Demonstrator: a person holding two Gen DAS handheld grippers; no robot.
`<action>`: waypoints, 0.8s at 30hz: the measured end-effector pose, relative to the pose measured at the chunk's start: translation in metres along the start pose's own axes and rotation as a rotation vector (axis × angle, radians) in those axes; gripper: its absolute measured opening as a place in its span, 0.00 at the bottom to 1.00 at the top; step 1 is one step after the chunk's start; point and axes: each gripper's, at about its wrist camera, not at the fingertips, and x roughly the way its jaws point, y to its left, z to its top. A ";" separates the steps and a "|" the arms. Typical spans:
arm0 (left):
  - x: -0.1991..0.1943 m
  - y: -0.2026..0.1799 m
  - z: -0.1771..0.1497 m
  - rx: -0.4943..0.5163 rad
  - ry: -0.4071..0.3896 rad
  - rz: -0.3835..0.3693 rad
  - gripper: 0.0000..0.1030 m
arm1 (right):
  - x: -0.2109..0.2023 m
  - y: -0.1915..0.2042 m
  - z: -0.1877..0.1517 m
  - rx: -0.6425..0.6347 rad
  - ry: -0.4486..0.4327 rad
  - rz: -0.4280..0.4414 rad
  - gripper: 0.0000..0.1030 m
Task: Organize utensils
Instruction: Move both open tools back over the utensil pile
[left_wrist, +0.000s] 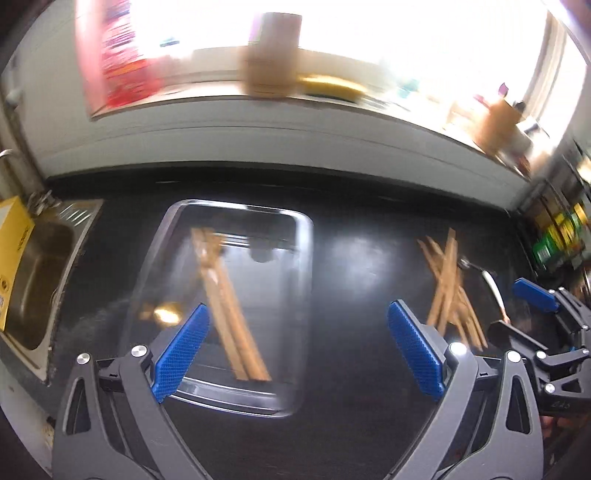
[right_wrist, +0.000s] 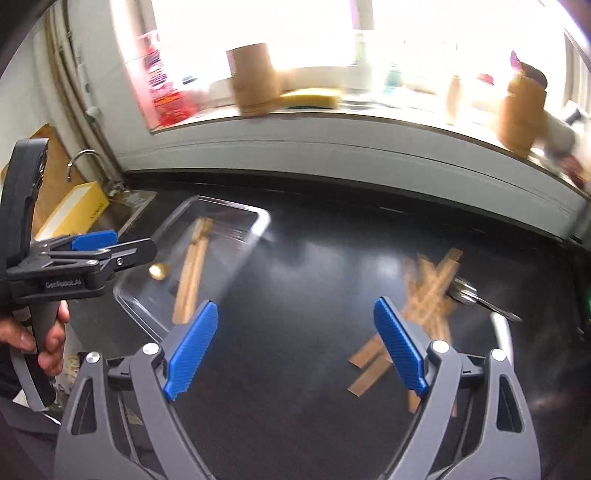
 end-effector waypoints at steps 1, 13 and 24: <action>0.001 -0.021 -0.002 0.026 -0.001 -0.022 0.92 | -0.011 -0.013 -0.007 0.010 -0.004 -0.019 0.81; 0.011 -0.177 -0.017 0.240 -0.022 -0.107 0.92 | -0.097 -0.147 -0.083 0.146 -0.048 -0.169 0.81; 0.021 -0.202 -0.018 0.255 -0.025 -0.096 0.92 | -0.115 -0.180 -0.091 0.150 -0.073 -0.176 0.81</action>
